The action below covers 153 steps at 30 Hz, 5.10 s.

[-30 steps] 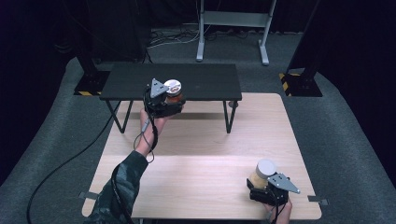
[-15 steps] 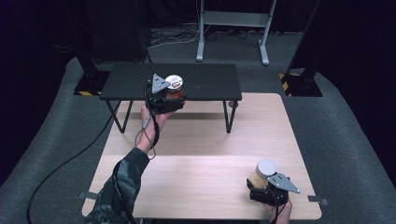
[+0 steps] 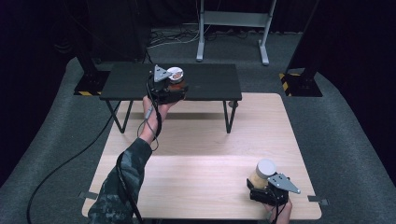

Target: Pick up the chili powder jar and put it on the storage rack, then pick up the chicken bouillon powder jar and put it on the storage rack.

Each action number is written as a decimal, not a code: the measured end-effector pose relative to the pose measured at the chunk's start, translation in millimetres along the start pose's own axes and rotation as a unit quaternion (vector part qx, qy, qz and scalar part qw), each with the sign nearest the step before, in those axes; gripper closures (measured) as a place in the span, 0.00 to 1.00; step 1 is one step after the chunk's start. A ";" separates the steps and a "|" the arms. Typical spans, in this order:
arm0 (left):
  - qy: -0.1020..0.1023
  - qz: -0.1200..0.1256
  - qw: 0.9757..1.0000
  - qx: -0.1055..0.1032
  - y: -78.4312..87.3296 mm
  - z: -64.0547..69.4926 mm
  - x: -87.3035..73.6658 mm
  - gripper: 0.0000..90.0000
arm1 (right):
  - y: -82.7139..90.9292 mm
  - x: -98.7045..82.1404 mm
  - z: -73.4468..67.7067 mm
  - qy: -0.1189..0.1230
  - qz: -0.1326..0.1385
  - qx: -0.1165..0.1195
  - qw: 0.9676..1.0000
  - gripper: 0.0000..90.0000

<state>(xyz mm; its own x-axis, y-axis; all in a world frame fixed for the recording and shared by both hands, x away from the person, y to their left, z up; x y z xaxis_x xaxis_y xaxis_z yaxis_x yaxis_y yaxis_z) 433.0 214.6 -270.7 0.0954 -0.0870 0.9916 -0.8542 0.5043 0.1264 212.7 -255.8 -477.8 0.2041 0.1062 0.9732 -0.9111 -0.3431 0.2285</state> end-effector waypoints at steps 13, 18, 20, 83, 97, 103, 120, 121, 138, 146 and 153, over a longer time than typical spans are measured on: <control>0.002 -0.035 0.999 0.004 -27.5 -2.7 6.8 0.35 | 0.0 -0.1 0.5 0.000 0.000 0.002 1.000 0.00; 0.011 -0.037 0.999 0.000 -32.2 -5.4 7.7 0.35 | 0.0 -0.1 0.7 0.001 0.000 0.003 1.000 0.00; 0.013 -0.040 0.999 -0.002 -33.6 -6.7 8.7 0.34 | -0.2 0.2 0.7 0.001 -0.001 0.003 1.000 0.00; -0.009 -0.215 0.973 -0.083 53.9 3.1 -117.6 0.00 | -1.1 1.2 -0.2 0.003 -0.005 0.001 1.000 0.00; 0.008 -0.197 0.978 -0.074 87.2 22.3 -173.5 0.00 | -1.2 1.3 -1.6 0.008 -0.005 0.000 1.000 0.00; 0.011 -0.191 0.979 -0.073 90.4 24.5 -175.2 0.00 | -1.1 1.3 -2.6 0.009 -0.005 -0.003 1.000 0.00; 0.027 -0.203 0.976 -0.075 93.3 36.9 -196.3 0.00 | -1.7 1.9 -3.8 0.012 -0.008 -0.005 1.000 0.00; 0.027 -0.206 0.975 -0.080 92.0 37.2 -198.1 0.00 | -1.6 1.9 -3.9 0.012 -0.008 -0.004 1.000 0.00; -0.014 -0.220 0.972 -0.081 86.7 51.3 -197.9 0.00 | 3.1 -3.7 -15.6 0.026 0.013 -0.038 0.999 0.00; -0.013 -0.221 0.972 -0.076 85.1 52.2 -197.4 0.00 | 11.3 3.7 -8.5 0.022 0.049 -0.027 0.998 0.00; -0.011 -0.221 0.972 -0.073 84.4 53.2 -197.4 0.00 | 16.2 11.5 -2.8 0.025 0.083 -0.013 0.996 0.00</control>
<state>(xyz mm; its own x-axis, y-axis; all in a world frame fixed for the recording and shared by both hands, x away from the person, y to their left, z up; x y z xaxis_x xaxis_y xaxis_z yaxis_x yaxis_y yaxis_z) 314.9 228.6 -457.2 0.4241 -0.3412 0.8389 -0.6510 0.5291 0.5443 199.3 -257.5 -463.0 0.0321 0.0961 0.9949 -0.9402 -0.3349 0.0627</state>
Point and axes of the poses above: each handheld gripper's, and its own axes: y roughly backward along the jaws, x roughly out of its top, z roughly to its right, the point moved 3 cm from there along -y, roughly forward along the jaws, and after that the axes turned 11 degrees about z, right-handed, at the moved point
